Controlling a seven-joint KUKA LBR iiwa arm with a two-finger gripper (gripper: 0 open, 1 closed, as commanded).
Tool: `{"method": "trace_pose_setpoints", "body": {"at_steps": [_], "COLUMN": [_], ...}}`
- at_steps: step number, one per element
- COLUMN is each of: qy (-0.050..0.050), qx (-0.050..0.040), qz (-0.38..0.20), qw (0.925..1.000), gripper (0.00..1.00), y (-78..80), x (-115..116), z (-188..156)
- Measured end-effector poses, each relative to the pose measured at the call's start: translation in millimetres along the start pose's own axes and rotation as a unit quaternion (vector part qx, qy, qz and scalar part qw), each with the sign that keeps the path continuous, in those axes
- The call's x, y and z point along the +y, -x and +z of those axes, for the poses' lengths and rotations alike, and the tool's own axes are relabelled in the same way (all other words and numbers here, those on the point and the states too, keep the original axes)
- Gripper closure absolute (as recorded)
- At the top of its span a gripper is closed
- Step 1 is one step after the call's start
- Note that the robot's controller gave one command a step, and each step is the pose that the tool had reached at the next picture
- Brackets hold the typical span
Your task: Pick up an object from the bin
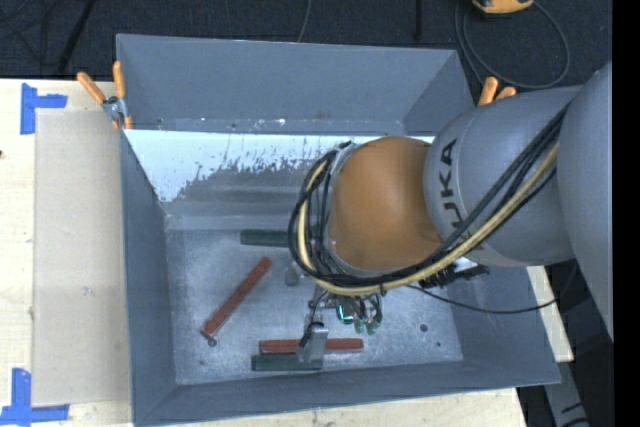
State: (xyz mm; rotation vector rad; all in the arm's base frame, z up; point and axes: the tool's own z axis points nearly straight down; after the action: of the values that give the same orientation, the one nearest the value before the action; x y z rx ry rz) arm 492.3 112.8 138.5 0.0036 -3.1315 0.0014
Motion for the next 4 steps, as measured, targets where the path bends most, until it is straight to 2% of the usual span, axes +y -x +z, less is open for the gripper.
{"method": "trace_pose_setpoints", "body": {"at_steps": [1,2,3,4], "qy": [0.001,0.001,0.0,0.0], "qx": [-0.0035,-0.0081,-0.0043,-0.0042], "qz": [0.002,-0.068,-0.134,-0.134], "qw": [1.0,0.9976,0.9909,0.991], "gripper": [0.0,0.0,1.0,1.0], "y": [2.0,-3.2,-8.7,-8.7], "x": [0,-9,-27,-27], "z": [-3,24,67,67]}}
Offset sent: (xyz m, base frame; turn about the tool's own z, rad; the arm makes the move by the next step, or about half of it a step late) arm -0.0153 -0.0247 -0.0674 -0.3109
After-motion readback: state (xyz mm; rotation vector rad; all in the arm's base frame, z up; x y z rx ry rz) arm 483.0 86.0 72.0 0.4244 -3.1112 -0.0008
